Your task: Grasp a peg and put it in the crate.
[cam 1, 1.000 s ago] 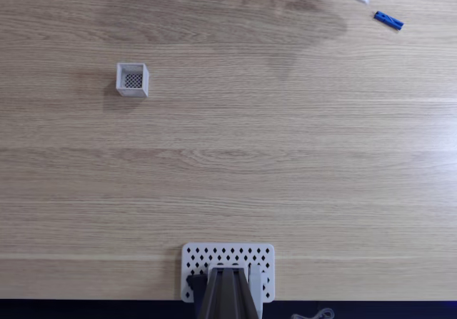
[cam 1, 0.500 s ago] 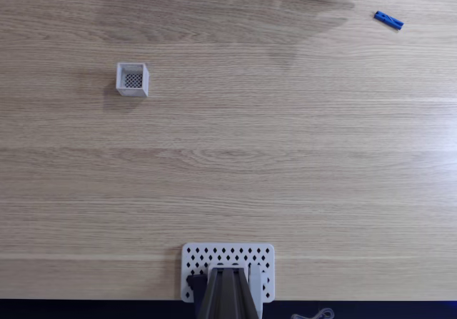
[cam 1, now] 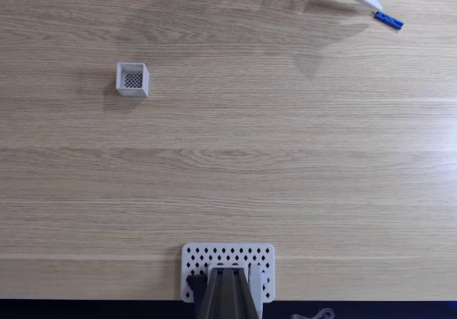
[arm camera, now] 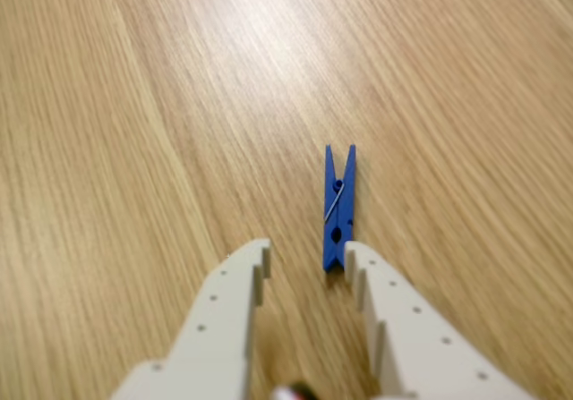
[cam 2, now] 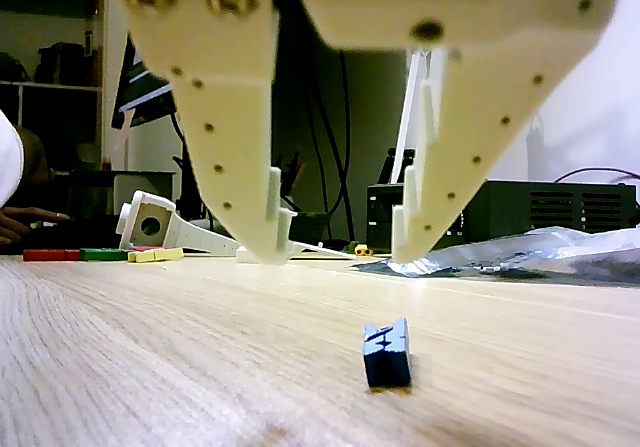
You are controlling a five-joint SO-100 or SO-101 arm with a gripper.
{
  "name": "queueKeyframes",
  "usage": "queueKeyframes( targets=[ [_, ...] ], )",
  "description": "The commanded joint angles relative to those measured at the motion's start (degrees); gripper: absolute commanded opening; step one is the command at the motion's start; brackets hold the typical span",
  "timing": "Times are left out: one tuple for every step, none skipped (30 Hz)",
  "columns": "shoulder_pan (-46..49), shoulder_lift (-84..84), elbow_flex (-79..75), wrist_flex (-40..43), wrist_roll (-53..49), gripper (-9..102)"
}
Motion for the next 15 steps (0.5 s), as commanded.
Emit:
queueKeyframes(
  targets=[
    [1.6, -2.8, -6.2, -3.2, 0.9, 14],
    [1.8, -4.1, -7.2, -3.7, 0.9, 14],
    [2.2, -5.5, -8.3, -4.1, 0.9, 14],
    [2.5, -6.8, -9.3, -4.5, 0.9, 14],
    [2.9, -7.9, -10.4, -4.7, 0.9, 14],
    [3.3, -9.0, -11.4, -4.7, 0.9, 14],
    [3.4, -9.8, -12.3, -4.5, 0.9, 14],
    [3.5, -10.4, -12.9, -4.4, 0.9, 14],
    [3.5, -10.9, -13.3, -4.4, 0.9, 14],
    [3.5, -11.4, -13.5, -4.4, 0.9, 14],
    [3.3, -12.0, -13.5, -4.3, 0.9, 14],
    [3.1, -12.2, -13.6, -4.4, 0.9, 14],
    [2.9, -12.3, -13.5, -4.4, 0.9, 14],
    [2.7, -12.3, -13.5, -4.2, 0.9, 14],
    [2.7, -12.3, -13.5, -4.2, 1.1, 14]
  ],
)
